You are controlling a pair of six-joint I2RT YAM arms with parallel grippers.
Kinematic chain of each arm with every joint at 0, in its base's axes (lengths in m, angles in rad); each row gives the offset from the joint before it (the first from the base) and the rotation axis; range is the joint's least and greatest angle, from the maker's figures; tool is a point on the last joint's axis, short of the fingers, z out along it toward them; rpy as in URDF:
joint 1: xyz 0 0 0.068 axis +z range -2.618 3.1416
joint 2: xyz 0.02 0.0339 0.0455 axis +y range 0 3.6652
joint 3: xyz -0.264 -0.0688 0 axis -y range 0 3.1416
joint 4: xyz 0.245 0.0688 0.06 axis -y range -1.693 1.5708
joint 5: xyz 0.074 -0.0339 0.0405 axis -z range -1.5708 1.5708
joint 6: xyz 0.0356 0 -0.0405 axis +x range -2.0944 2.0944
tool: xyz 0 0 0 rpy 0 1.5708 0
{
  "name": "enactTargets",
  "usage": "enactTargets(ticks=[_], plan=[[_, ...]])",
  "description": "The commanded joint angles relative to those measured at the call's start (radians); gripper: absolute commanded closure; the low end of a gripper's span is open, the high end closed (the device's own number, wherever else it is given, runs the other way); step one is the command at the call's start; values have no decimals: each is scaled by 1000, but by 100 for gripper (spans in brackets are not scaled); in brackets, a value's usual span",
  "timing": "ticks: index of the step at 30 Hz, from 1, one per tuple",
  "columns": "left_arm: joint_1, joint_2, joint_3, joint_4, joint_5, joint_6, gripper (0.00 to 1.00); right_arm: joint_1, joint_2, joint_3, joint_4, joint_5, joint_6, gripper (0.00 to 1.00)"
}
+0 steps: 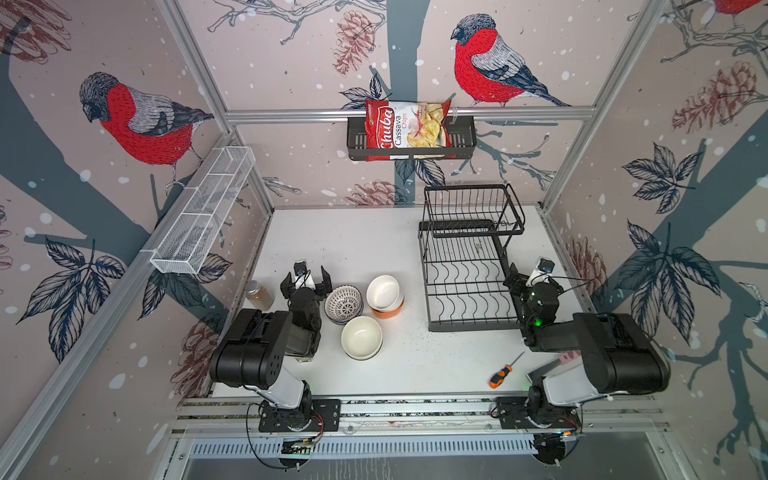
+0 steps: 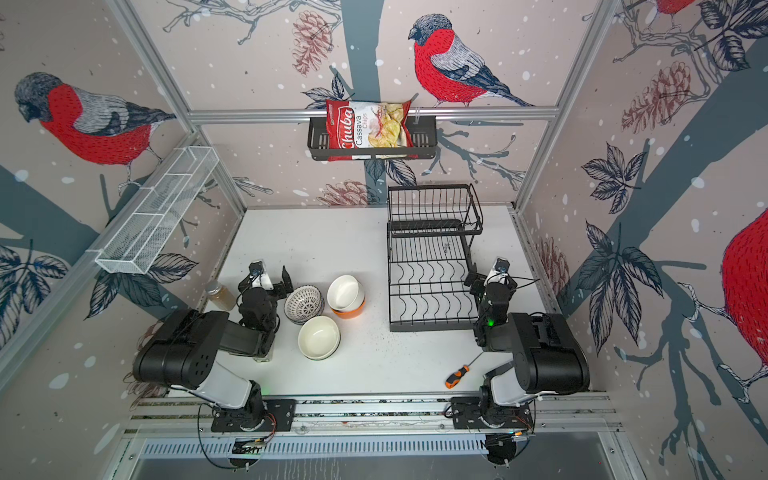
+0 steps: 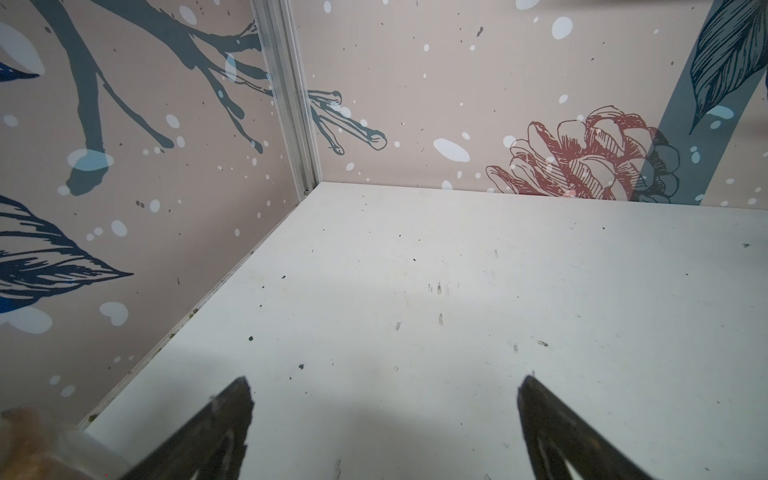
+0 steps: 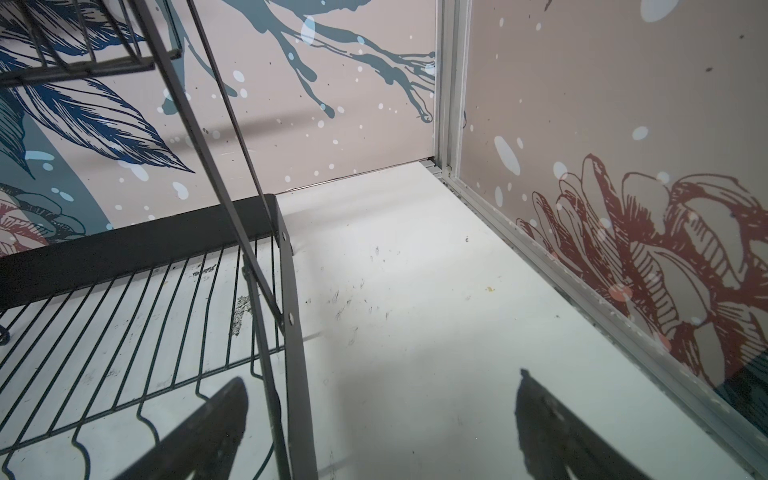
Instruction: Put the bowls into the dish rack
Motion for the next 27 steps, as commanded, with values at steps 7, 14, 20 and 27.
enactTargets(ticks=[7, 14, 20, 27], plan=[[2, -1, 3, 47, 11, 4, 2, 1, -3, -1, 42, 13, -13, 0], [-6, -130, -24, -9, -38, 1, 2, 34, -116, 66, -180, 51, -27, 1], [-11, -285, -6, -181, -62, 0, 2, 66, -173, 189, -476, 137, 45, 0], [-15, -503, 95, -578, -90, -93, 2, 83, -270, 279, -767, 205, 207, 0]])
